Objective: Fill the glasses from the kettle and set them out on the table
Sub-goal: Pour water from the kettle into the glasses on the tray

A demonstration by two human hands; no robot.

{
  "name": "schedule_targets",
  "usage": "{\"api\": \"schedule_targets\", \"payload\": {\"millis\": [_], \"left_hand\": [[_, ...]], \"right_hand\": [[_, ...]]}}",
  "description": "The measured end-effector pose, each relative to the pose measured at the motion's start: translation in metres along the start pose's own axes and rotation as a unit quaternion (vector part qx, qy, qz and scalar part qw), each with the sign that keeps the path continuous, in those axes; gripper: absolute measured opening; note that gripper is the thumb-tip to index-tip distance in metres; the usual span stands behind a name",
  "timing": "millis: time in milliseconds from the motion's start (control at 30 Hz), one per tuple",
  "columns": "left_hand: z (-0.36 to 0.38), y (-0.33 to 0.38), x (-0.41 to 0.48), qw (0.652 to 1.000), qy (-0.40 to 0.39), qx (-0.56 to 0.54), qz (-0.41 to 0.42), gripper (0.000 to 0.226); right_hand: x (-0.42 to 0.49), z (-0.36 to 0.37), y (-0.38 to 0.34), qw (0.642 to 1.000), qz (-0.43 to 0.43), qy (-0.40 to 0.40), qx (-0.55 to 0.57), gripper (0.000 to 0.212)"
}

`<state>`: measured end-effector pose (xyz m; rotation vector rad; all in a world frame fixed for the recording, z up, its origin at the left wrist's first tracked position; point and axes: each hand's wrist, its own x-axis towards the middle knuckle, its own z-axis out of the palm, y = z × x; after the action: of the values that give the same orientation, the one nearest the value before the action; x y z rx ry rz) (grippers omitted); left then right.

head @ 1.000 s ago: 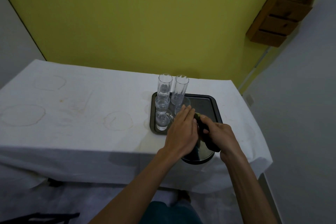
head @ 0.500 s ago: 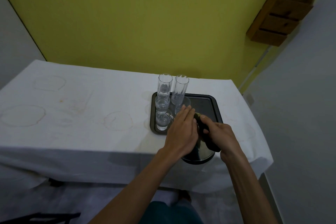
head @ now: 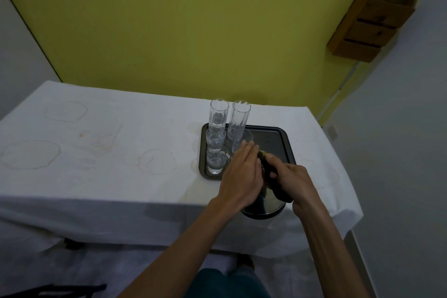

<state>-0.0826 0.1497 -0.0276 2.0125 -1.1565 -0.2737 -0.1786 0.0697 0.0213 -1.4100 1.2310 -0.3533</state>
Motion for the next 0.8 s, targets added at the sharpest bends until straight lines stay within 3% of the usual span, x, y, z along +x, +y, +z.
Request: {"api": "schedule_targets", "payload": {"millis": [467, 800], "left_hand": [[0.000, 0.002, 0.000, 1.000, 0.015, 0.008, 0.004, 0.049], [-0.001, 0.035, 0.006, 0.996, 0.050, 0.016, 0.065, 0.050]], "right_hand": [[-0.007, 0.000, -0.006, 1.000, 0.008, 0.001, 0.021, 0.058], [-0.021, -0.019, -0.009, 0.994, -0.019, 0.032, 0.099, 0.029]]}}
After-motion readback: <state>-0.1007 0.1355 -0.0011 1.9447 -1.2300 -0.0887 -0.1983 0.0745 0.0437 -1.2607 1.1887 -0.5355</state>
